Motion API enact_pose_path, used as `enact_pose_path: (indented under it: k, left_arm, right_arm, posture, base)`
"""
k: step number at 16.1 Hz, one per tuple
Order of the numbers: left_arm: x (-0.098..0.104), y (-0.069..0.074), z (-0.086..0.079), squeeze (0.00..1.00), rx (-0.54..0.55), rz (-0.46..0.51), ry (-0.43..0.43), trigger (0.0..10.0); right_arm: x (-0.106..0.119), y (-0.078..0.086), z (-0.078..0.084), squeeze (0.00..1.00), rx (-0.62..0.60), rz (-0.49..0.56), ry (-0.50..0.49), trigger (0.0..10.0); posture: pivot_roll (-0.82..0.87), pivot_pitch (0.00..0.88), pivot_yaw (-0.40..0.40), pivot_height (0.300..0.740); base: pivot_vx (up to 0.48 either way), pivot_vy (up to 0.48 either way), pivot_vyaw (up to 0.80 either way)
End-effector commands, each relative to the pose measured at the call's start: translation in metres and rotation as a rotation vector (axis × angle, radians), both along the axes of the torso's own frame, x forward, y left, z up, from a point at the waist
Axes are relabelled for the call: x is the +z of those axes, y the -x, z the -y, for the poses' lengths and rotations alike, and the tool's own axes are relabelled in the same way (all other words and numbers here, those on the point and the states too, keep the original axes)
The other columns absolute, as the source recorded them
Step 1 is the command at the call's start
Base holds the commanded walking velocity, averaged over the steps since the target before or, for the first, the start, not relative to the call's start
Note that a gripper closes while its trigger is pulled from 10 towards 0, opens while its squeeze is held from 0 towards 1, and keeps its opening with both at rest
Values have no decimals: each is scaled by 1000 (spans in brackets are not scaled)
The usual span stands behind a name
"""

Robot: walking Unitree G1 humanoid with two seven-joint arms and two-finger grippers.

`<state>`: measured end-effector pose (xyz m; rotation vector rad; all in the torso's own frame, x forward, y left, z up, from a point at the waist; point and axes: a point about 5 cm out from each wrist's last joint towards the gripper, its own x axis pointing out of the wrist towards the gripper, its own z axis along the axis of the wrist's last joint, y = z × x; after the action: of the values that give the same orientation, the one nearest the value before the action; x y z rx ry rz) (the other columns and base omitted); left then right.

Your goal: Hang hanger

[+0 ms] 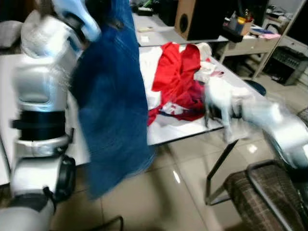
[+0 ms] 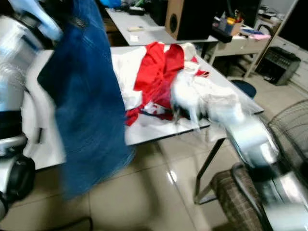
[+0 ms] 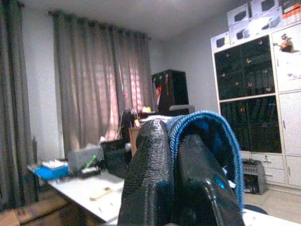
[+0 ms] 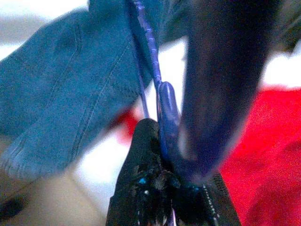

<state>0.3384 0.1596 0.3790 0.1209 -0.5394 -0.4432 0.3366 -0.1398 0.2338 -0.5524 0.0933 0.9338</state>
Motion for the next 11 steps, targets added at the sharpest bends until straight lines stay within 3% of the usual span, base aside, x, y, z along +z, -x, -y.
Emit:
enact_pose_path:
  k: [1,2,3,6,8,10,11]
  left_arm:
    - [13,6,-3,0,-7,42,13,10000]
    - [23,10,-4,0,-20,65,29,10000]
    - [29,14,-4,0,-32,82,42,10000]
    - [27,20,-2,0,-38,83,57,10000]
    - [4,17,4,0,-41,19,73,10000]
    - [-24,12,13,0,-2,-44,15,10000]
    - [-75,6,25,0,63,-187,-67,10000]
  right_arm:
    - [11,-12,8,0,-102,71,-16,10000]
    - [35,-37,15,0,-269,197,-58,10000]
    - [63,-52,23,0,-391,389,-78,10000]
    - [99,-53,30,0,-430,624,-197,10000]
    - [86,-52,32,0,-410,662,-166,10000]
    - [56,-49,27,0,-296,559,-92,10000]
    - [16,-30,22,0,-85,393,2,10000]
  posture:
    - [60,0,-81,740]
    - [60,0,-81,740]
    - [67,0,-94,740]
    - [64,0,-98,740]
    - [54,0,-89,740]
    - [47,0,-81,740]
    - [36,0,-67,740]
  base:
    - [375,0,0]
    - [371,0,0]
    - [368,0,0]
    - [365,0,0]
    - [356,0,0]
    - [337,0,0]
    - [0,0,0]
